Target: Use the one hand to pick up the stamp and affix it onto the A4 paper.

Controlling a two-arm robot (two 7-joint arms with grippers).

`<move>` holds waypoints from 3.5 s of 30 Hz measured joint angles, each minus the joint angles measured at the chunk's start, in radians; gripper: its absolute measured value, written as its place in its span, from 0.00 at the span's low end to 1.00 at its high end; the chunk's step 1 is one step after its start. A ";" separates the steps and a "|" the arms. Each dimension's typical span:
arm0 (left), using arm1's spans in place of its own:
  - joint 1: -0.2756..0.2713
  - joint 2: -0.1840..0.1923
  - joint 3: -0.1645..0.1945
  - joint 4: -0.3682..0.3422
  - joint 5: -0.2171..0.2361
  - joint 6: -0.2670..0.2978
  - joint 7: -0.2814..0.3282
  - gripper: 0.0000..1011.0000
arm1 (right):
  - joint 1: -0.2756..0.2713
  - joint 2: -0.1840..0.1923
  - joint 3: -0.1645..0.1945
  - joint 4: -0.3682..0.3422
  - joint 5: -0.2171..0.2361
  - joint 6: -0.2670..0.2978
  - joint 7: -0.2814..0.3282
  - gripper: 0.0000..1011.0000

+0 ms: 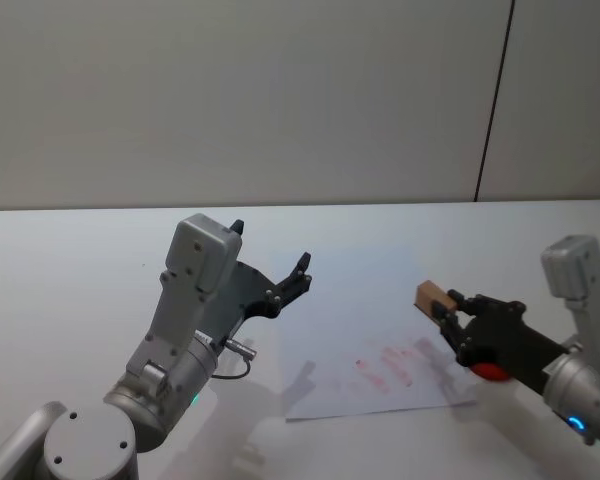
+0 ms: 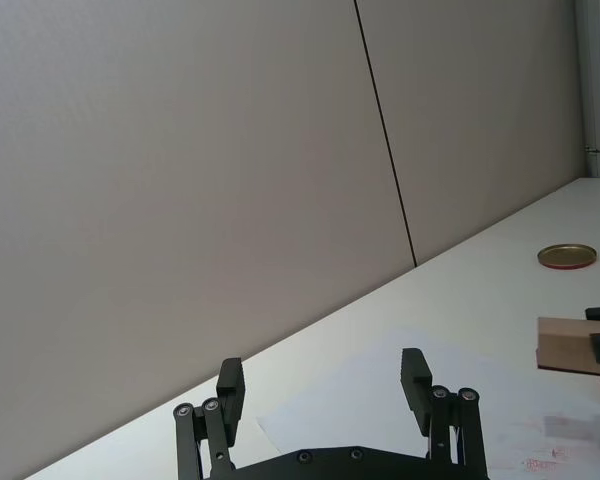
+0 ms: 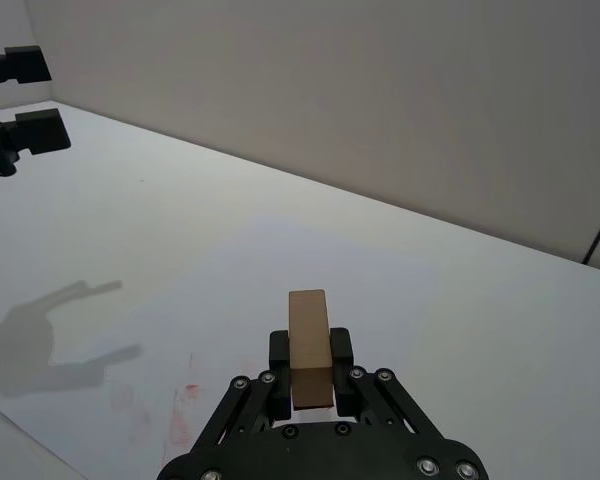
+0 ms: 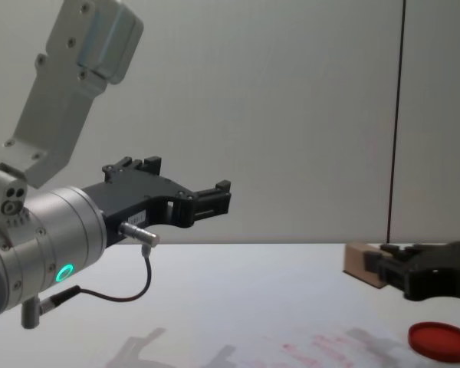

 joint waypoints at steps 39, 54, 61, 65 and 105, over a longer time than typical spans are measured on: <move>0.000 0.000 0.000 0.000 0.000 0.000 0.000 0.98 | 0.200 -0.172 -0.110 0.316 -0.079 -0.022 0.063 0.21; 0.000 0.000 0.000 0.000 0.000 0.000 0.000 0.98 | 0.223 -0.186 -0.124 0.373 -0.105 -0.005 0.072 0.21; 0.000 0.000 0.000 0.000 0.000 0.000 0.000 0.98 | 0.230 -0.187 -0.126 0.381 -0.117 0.014 0.080 0.21; 0.000 0.000 0.000 0.000 0.000 0.000 0.000 0.98 | 0.234 -0.185 -0.127 0.385 -0.124 0.028 0.087 0.21; 0.000 0.000 0.000 0.000 0.000 0.000 0.000 0.98 | 0.127 -0.068 -0.034 0.158 0.005 -0.035 0.018 0.21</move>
